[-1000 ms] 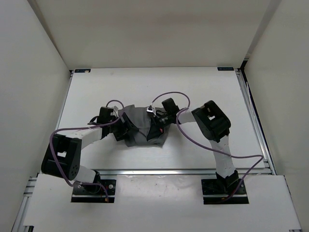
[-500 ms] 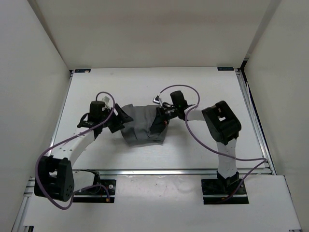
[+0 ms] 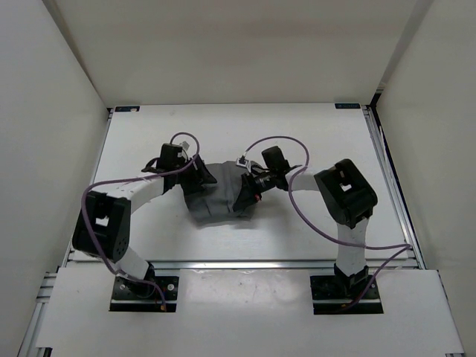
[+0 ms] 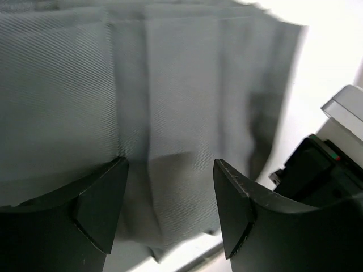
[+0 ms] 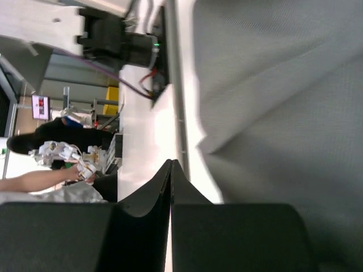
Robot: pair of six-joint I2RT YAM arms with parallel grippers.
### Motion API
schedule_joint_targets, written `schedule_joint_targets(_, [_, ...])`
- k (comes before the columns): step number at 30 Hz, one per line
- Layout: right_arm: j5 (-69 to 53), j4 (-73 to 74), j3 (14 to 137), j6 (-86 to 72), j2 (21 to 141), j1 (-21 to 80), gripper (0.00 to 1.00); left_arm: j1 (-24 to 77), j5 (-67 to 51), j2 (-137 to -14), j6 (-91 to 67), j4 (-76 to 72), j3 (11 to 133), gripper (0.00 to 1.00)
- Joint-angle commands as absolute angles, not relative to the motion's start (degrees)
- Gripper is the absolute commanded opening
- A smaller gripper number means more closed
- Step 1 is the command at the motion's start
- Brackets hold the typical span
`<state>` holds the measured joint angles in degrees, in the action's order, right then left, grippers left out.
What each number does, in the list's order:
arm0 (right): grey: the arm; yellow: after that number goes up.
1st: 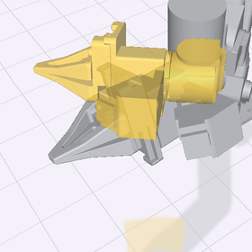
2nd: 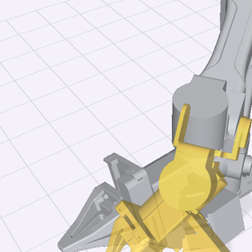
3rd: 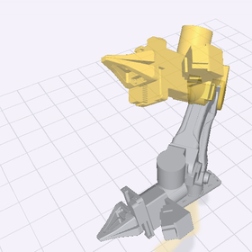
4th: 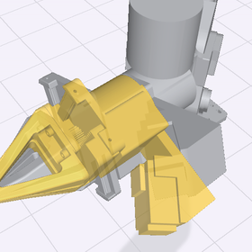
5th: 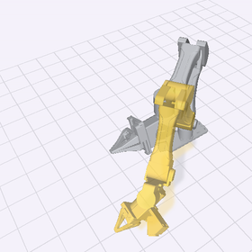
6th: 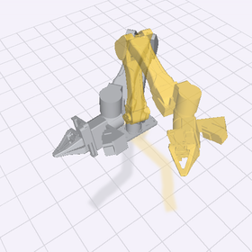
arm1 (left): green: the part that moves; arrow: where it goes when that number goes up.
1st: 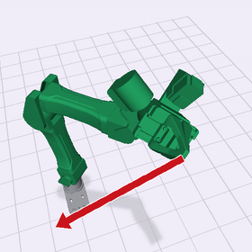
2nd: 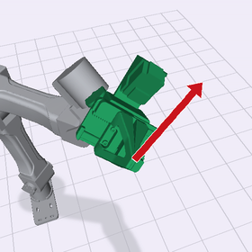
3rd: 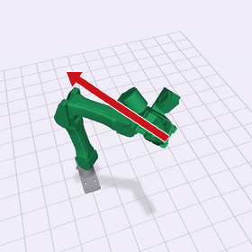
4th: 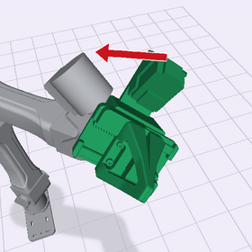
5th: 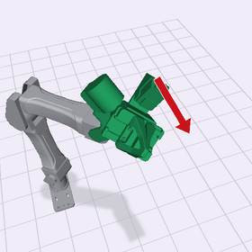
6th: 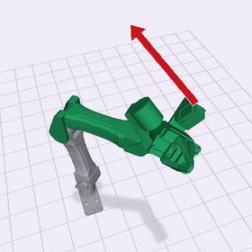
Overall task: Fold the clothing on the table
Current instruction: Fold the skirt
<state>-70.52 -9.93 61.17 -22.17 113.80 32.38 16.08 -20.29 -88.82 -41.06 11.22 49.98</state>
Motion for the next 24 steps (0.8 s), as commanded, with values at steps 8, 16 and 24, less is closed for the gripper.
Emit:
schedule_joint_targets(8, [-50.55,6.59,71.36,-14.33,124.98,32.61,0.0,14.94,-18.28,-100.37,-35.77,13.62,59.06,0.69])
schedule_joint_targets(16, [-60.46,-7.63,62.33,-21.09,111.46,28.57,0.0,15.21,-15.74,-95.38,-34.45,18.54,66.7,0.77])
schedule_joint_targets(24, [-69.76,-7.03,73.54,-23.46,112.99,30.32,0.0,11.43,-14.68,-81.59,-37.96,21.26,65.04,0.8])
